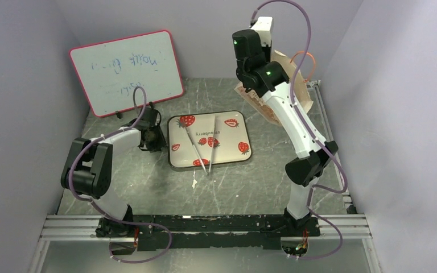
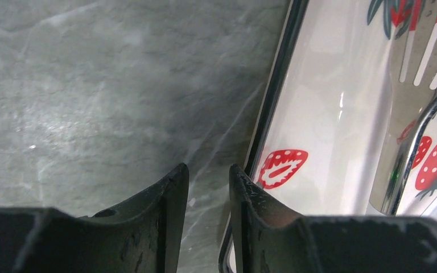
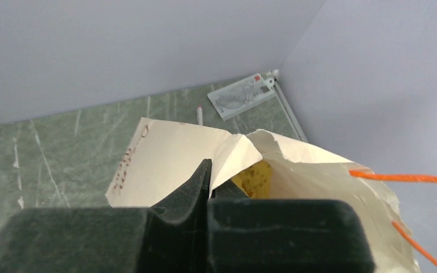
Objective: Take the fake bread out of the paper bag
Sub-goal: Place the paper bag at the center of the board.
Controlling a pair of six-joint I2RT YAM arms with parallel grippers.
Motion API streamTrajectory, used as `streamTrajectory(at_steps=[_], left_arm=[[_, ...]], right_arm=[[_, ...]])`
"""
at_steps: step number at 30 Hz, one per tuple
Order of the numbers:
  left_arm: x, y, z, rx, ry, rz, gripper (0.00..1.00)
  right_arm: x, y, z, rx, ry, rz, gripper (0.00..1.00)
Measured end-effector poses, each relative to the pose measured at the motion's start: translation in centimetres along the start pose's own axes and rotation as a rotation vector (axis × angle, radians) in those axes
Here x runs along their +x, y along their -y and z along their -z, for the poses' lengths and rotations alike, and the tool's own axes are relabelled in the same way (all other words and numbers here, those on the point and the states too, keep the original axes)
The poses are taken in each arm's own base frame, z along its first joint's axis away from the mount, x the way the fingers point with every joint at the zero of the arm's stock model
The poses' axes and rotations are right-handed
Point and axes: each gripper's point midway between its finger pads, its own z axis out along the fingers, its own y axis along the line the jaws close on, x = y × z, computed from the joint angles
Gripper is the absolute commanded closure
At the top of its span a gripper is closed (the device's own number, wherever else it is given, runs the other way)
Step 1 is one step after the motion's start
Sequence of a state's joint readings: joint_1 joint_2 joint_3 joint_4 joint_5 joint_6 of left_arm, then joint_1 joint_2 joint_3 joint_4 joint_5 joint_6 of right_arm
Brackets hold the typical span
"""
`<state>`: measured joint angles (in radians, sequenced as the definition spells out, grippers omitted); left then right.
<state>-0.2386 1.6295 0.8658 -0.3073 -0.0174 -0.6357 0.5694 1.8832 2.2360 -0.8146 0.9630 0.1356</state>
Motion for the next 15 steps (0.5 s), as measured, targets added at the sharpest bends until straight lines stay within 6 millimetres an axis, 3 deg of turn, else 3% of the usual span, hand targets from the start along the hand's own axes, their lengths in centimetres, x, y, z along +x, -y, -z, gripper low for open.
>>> streamTrajectory(at_steps=[7, 15], left_arm=[[-0.3, 2.9, -1.0, 0.033, -0.001, -0.053, 0.60], [-0.7, 6.9, -2.3, 0.079, 0.002, -0.112, 0.60]], right_arm=[[-4.3, 1.5, 4.1, 0.011, 0.115, -0.056, 1.00], [-6.9, 0.4, 8.5, -0.008, 0.209, -0.069, 1.00]])
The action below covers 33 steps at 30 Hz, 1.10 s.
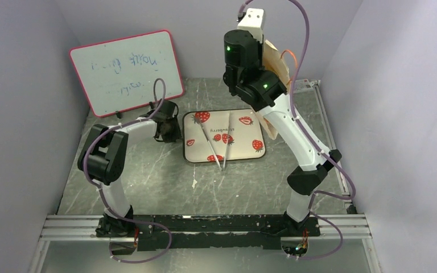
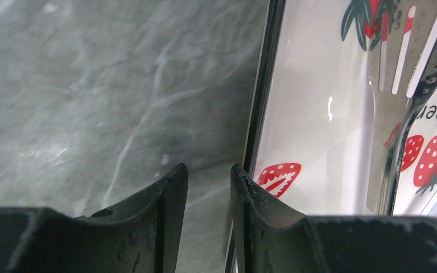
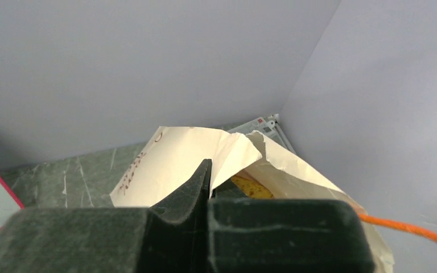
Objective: Take the fake bread out of the paper bag
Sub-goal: Place the paper bag at the center of the board.
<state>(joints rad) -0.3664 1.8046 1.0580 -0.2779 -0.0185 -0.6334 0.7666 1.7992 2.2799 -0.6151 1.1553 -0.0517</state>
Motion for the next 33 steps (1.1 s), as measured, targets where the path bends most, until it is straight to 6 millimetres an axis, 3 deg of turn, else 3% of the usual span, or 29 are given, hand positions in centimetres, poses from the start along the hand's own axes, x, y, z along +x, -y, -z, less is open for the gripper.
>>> streamTrajectory(at_steps=[8, 15, 33], left_arm=[[-0.9, 4.1, -1.7, 0.043, 0.002, -0.053, 0.59], [-1.1, 8.4, -3.1, 0.091, 0.006, -0.101, 0.59], [1.7, 18.0, -4.8, 0.194, -0.023, -0.192, 0.59]], right_arm=[[-2.2, -0.9, 2.6, 0.007, 0.062, -0.001, 1.00], [-3.1, -0.2, 3.4, 0.048, 0.084, -0.008, 1.00], [-3.9, 1.9, 4.3, 0.125, 0.105, -0.014, 1.00]])
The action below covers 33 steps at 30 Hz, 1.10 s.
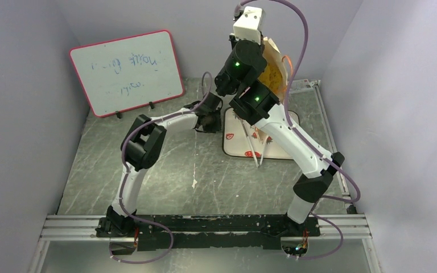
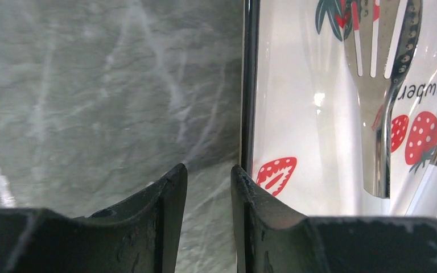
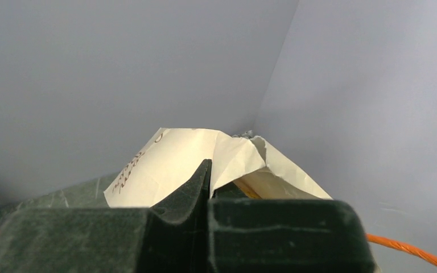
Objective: Take the fake bread out of the paper bag
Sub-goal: Place the paper bag at the center of the board.
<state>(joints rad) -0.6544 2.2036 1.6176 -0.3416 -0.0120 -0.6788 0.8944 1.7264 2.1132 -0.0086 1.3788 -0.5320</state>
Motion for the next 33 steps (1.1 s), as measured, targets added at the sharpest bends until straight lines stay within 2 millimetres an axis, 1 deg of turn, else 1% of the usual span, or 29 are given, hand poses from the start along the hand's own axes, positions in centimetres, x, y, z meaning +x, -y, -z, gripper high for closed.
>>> streamTrajectory(at_steps=[4, 15, 18, 20, 22, 23, 25, 27, 29, 30, 31, 32, 33], left_arm=[[0.6, 1.8, -0.3, 0.027, -0.010, -0.001, 0.59], [2.6, 5.0, -0.6, 0.081, -0.044, 0.000, 0.57], [3.0, 5.4, -0.5, 0.085, -0.049, 0.005, 0.47], [3.0, 5.4, -0.3, 0.087, -0.048, 0.012, 0.34], [3.2, 5.0, 0.4, 0.079, -0.048, 0.023, 0.23], [3.2, 4.4, 0.9, 0.065, -0.046, 0.033, 0.20], [3.7, 2.8, 2.2, 0.029, -0.050, 0.052, 0.17], [4.4, 0.3, 4.0, -0.011, -0.055, 0.090, 0.16], [4.7, -3.3, 6.4, -0.059, -0.049, 0.157, 0.15], [4.6, -5.1, 7.5, -0.081, -0.037, 0.193, 0.15], [4.2, -6.6, 8.7, -0.102, -0.014, 0.226, 0.14], [3.6, -8.2, 10.0, -0.123, 0.018, 0.259, 0.13], [2.7, -9.5, 11.4, -0.142, 0.059, 0.290, 0.13]], right_arm=[[0.1, 0.1, 0.0, 0.006, 0.003, 0.005, 1.00], [0.1, 0.7, 0.0, 0.018, 0.005, 0.005, 1.00], [0.1, 0.7, 0.0, 0.020, 0.004, 0.004, 1.00], [0.2, 0.7, 0.0, 0.019, 0.004, 0.004, 1.00], [0.1, 0.7, 0.0, 0.017, 0.002, 0.007, 1.00], [0.0, 0.7, 0.0, 0.016, 0.001, 0.006, 1.00], [-0.5, 0.5, 0.0, 0.011, 0.002, -0.010, 1.00], [-1.0, 0.2, 0.0, 0.006, 0.005, -0.026, 1.00], [-1.3, -0.3, 0.1, -0.003, 0.007, -0.030, 1.00], [-1.3, -0.6, 0.2, -0.008, 0.007, -0.027, 1.00], [-1.3, -1.1, 0.5, -0.016, 0.008, -0.022, 1.00], [-1.1, -2.0, 0.7, -0.027, 0.008, -0.015, 1.00], [-1.1, -2.4, 1.1, -0.038, 0.010, -0.012, 1.00]])
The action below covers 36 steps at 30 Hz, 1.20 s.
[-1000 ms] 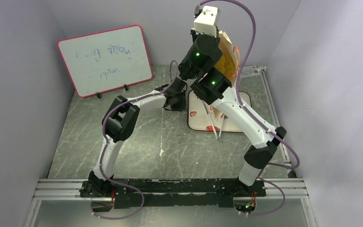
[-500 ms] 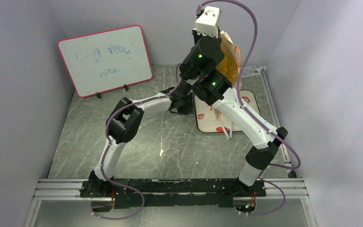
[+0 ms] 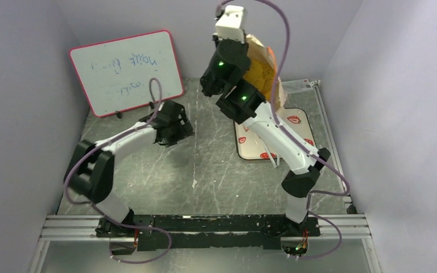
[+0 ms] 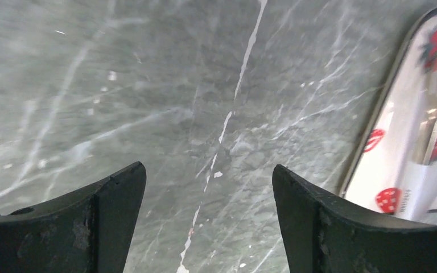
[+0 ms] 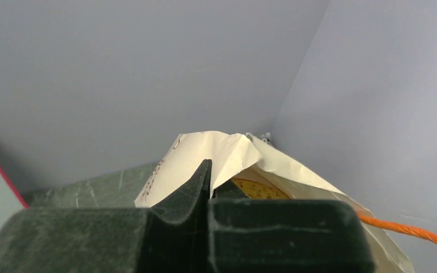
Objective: Take the fake bread out of the paper bag
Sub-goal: Place the paper bag at the center of the board.
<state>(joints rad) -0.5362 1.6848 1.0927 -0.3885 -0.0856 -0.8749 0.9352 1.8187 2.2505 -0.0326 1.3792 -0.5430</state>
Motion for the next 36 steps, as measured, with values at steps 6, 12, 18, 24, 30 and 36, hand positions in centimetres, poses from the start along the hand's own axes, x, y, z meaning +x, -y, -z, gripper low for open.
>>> streamTrajectory(at_steps=[6, 12, 18, 24, 30, 36], left_arm=[[-4.4, -0.9, 6.7, 0.046, 0.211, 0.073, 0.12], [-6.2, -3.4, 10.8, 0.012, 0.348, 0.146, 0.10], [-8.0, -6.4, 14.1, -0.057, 0.459, 0.225, 0.10], [-8.4, -8.3, 16.9, -0.086, 0.523, 0.273, 0.11], [-8.3, -9.3, 18.9, -0.092, 0.564, 0.303, 0.11], [-8.7, -9.6, 19.3, -0.096, 0.587, 0.318, 0.11]], right_arm=[[1.9, -6.4, 3.6, -0.124, 0.007, 0.085, 1.00], [3.9, -13.0, 8.6, -0.331, 0.017, 0.126, 1.00], [6.1, -16.6, 11.8, -0.556, -0.042, 0.106, 1.00], [9.6, -17.6, 12.8, -0.678, -0.150, 0.151, 1.00], [13.1, -18.0, 12.3, -0.763, -0.280, 0.197, 1.00], [17.6, -19.1, 11.1, -0.825, -0.416, 0.260, 1.00]])
